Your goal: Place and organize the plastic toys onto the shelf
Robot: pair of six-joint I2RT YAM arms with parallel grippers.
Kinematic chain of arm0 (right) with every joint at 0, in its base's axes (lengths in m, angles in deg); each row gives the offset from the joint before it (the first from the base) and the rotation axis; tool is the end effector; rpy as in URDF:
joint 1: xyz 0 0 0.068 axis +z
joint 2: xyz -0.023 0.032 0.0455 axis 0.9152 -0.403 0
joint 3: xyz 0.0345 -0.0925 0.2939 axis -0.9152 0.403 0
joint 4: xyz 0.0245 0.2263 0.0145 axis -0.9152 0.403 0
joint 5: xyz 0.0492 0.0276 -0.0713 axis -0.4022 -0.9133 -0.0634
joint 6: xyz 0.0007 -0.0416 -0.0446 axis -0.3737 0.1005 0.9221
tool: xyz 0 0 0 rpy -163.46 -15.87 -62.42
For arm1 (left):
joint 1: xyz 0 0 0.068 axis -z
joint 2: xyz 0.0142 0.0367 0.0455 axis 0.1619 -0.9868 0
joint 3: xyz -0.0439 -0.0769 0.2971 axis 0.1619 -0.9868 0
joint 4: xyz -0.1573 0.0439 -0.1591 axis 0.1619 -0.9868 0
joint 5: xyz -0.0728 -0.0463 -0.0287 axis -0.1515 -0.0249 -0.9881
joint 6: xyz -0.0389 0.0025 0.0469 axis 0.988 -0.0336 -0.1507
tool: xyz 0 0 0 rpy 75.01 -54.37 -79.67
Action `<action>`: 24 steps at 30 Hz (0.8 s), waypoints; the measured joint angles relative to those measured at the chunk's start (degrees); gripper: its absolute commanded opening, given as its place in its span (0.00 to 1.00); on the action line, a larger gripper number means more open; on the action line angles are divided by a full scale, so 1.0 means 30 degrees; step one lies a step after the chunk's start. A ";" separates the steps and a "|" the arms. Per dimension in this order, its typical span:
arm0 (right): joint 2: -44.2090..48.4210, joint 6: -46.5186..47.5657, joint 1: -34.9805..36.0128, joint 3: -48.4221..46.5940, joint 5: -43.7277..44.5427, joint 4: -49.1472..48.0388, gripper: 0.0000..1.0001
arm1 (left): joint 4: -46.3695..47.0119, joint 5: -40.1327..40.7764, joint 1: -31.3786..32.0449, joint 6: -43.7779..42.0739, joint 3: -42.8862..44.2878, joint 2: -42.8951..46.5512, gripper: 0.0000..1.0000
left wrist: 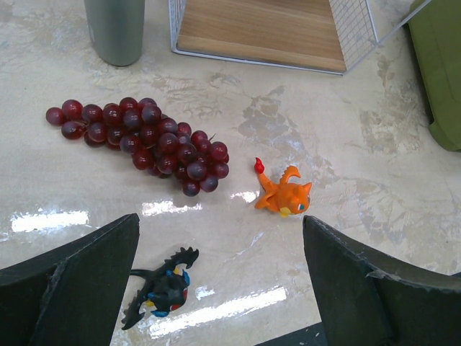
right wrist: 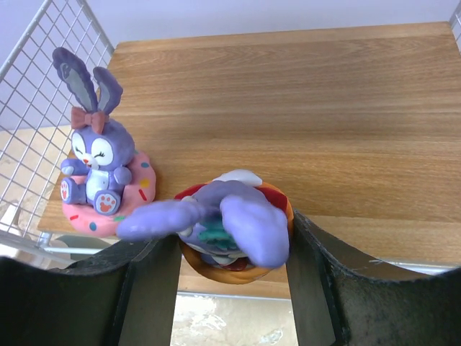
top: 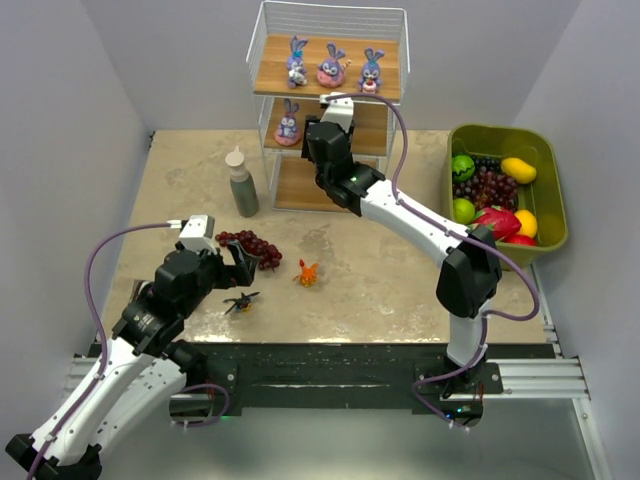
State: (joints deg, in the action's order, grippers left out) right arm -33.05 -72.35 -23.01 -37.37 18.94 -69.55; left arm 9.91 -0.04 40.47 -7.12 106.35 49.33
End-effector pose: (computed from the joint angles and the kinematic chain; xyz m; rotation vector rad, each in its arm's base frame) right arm 0.3427 0.2807 0.4058 0.1287 1.7309 0.1378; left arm 0.0626 -0.0276 0.3020 -0.0955 1.9999 -0.4950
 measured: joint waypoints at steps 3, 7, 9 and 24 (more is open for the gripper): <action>-0.0131 -0.0022 -0.0073 -0.0175 -0.0015 0.0000 0.38 | 0.0007 0.0000 0.0000 0.0000 0.0000 0.0000 1.00; -0.0386 -0.0146 -0.0211 -0.0430 -0.0044 -0.0087 0.41 | 0.0022 0.0000 0.0000 0.0000 0.0000 0.0000 1.00; -0.0510 -0.0160 -0.0255 -0.0561 -0.0044 -0.0146 0.43 | 0.0036 0.0000 0.0000 0.0000 0.0000 0.0000 1.00; -0.0627 -0.0270 -0.0503 -0.0393 -0.0058 -0.0925 0.55 | 0.0051 0.0000 0.0000 0.0000 0.0000 -0.0007 1.00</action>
State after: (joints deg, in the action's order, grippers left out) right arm -34.93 -73.15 -24.52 -38.55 18.77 -72.33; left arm 10.06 -0.04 40.47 -7.12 106.35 49.31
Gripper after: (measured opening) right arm 0.556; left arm 0.994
